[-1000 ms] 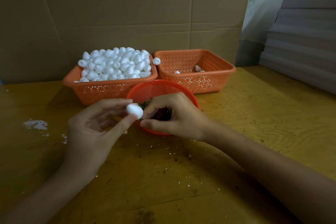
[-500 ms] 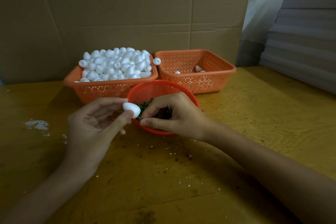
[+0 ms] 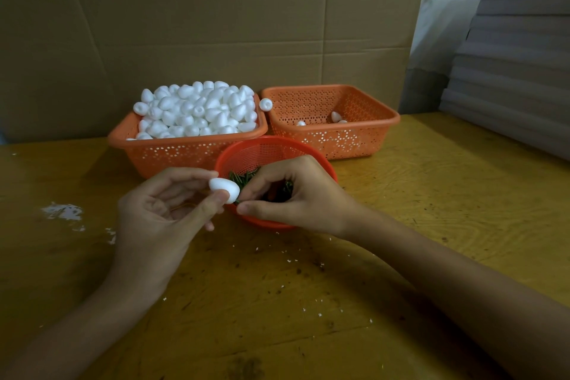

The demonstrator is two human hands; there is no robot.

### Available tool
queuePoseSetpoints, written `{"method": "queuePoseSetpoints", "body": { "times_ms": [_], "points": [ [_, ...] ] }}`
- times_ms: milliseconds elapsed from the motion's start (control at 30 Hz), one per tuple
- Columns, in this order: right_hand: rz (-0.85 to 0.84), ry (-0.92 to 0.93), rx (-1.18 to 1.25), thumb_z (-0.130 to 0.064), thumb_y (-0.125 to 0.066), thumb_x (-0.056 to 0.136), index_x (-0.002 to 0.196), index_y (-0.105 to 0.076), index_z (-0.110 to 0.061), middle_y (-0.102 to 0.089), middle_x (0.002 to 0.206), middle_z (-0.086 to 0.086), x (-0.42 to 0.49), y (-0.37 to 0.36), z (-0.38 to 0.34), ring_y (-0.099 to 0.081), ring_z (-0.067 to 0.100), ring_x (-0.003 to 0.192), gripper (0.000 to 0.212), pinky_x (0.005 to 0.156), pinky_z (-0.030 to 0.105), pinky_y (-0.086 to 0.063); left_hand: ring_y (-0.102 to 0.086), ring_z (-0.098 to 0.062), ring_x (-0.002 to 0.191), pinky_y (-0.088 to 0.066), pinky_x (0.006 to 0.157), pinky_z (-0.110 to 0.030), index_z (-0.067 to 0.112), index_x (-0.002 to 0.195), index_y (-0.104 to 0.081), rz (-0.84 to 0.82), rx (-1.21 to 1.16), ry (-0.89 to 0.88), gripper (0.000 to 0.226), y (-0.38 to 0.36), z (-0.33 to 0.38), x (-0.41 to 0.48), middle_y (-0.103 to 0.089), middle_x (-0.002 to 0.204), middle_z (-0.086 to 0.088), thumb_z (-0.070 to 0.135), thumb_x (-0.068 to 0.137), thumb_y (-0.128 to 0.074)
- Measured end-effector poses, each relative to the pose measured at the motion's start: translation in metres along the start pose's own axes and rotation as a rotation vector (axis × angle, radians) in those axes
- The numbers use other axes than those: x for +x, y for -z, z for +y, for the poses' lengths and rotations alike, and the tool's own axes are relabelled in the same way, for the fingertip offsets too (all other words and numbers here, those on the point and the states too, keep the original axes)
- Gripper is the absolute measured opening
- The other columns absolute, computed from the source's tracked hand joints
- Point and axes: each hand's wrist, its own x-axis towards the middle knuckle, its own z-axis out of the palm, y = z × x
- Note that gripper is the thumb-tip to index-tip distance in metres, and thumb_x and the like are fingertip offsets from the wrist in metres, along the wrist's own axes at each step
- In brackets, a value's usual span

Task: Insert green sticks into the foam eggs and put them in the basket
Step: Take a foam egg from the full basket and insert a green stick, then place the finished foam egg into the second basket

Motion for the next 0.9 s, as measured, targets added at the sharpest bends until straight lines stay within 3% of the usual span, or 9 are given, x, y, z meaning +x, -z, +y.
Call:
{"method": "queuePoseSetpoints", "body": {
  "times_ms": [167,267,333,433,533,767,900],
  "points": [
    [0.061,-0.015,-0.082,-0.016,-0.082,0.09,0.094,-0.081,-0.01,-0.079,0.088,-0.004,0.002,0.002,0.0,-0.072,0.006,0.081,0.008,0.078,0.022,-0.056,-0.078,-0.024,0.089,-0.062,0.06,-0.028,0.028,0.111,-0.074,-0.006,0.001,-0.004,0.033,0.0,0.0,0.0,-0.08,0.106,-0.004,0.022,0.08,-0.083],
    [0.195,-0.044,-0.153,-0.022,-0.079,0.093,0.096,-0.08,-0.014,-0.078,0.089,-0.007,0.005,0.018,0.0,-0.072,0.005,0.081,0.008,0.078,0.023,-0.056,-0.076,-0.022,0.096,-0.062,0.064,-0.028,0.024,0.118,-0.069,-0.073,0.035,0.014,0.027,0.002,-0.003,0.002,-0.078,0.11,-0.003,0.023,0.091,-0.077],
    [0.32,-0.087,-0.23,-0.027,-0.074,0.096,0.098,-0.078,-0.018,-0.076,0.089,-0.01,0.008,0.035,0.002,-0.072,0.004,0.082,0.01,0.082,0.024,-0.058,-0.073,-0.017,0.101,-0.061,0.072,-0.027,0.026,0.114,-0.07,-0.151,0.145,0.008,0.021,0.004,-0.006,0.002,-0.076,0.112,0.001,0.034,0.096,-0.074],
    [0.49,-0.203,-0.266,-0.029,-0.068,0.098,0.1,-0.075,-0.017,-0.075,0.086,-0.007,0.007,0.061,0.012,-0.072,0.007,0.08,0.014,0.078,0.039,-0.062,-0.065,-0.013,0.111,-0.054,0.085,-0.02,0.035,0.106,-0.075,-0.245,0.365,-0.058,0.021,0.004,-0.007,-0.001,-0.069,0.112,0.01,0.047,0.092,-0.064],
    [0.613,-0.335,-0.267,-0.027,-0.069,0.1,0.097,-0.074,-0.014,-0.076,0.084,-0.003,0.002,0.083,0.029,-0.074,0.011,0.077,0.015,0.077,0.046,-0.063,-0.062,-0.015,0.113,-0.053,0.088,-0.031,0.035,0.104,-0.076,-0.326,0.478,-0.151,0.019,0.002,-0.006,-0.003,-0.067,0.109,0.016,0.045,0.093,-0.064],
    [0.64,-0.588,-0.273,-0.034,-0.07,0.098,0.097,-0.074,-0.016,-0.076,0.083,-0.003,-0.01,0.096,0.066,-0.074,0.009,0.07,0.018,0.072,0.039,-0.065,-0.062,-0.016,0.115,-0.051,0.087,-0.031,0.031,0.106,-0.077,-0.423,0.534,-0.264,0.018,0.0,-0.005,-0.005,-0.07,0.106,0.021,0.039,0.097,-0.065],
    [0.662,-0.599,-0.244,-0.037,-0.071,0.096,0.094,-0.075,-0.016,-0.076,0.082,-0.002,-0.009,0.096,0.07,-0.075,0.011,0.071,0.022,0.067,0.031,-0.063,-0.063,-0.017,0.114,-0.051,0.086,-0.032,0.031,0.106,-0.077,-0.426,0.525,-0.26,0.018,0.0,-0.005,-0.005,-0.071,0.106,0.021,0.038,0.097,-0.064]
  ]
}}
